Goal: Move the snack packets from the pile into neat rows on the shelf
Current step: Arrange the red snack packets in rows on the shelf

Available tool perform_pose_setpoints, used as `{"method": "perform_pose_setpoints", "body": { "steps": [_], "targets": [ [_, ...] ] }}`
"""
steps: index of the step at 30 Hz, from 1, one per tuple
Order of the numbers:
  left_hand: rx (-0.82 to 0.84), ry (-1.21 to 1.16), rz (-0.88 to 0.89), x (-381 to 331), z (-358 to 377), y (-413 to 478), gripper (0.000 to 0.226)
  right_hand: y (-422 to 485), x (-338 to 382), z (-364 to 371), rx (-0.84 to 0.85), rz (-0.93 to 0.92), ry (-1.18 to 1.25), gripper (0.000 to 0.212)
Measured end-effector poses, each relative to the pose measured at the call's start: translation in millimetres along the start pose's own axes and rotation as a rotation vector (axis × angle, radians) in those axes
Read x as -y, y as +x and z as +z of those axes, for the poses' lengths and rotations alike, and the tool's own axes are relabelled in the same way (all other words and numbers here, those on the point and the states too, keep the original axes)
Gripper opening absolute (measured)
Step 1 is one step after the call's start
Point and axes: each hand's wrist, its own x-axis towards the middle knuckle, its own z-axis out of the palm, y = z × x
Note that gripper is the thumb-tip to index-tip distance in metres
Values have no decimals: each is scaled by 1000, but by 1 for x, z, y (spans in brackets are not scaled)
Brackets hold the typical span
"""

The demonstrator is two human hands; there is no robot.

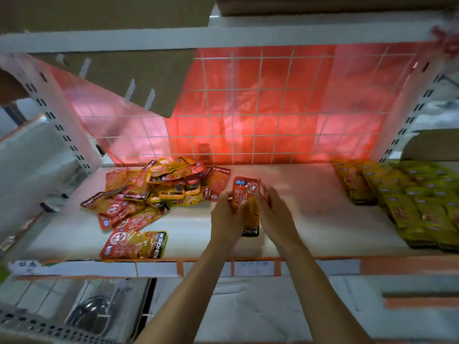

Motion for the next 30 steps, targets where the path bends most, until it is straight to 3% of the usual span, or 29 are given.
{"method": "perform_pose_setpoints", "body": {
  "steps": [7,10,13,19,30],
  "targets": [
    [215,-135,-77,-50,96,-10,18,8,-43,-95,-163,113,65,36],
    [242,-243,-148,-69,135,-19,23,13,-59,-136,-229,84,39,30],
    [241,-328,-163,-89,171,-27,21,18,-78,-178,-279,99,49,39],
    [263,-436,-150,-123,231,-41,20,27,-113,-251,-304,145,40,26],
    [390,-465,-135,-152,302,-53,19,10,-147,-325,-466,263,102,47]
  ]
}}
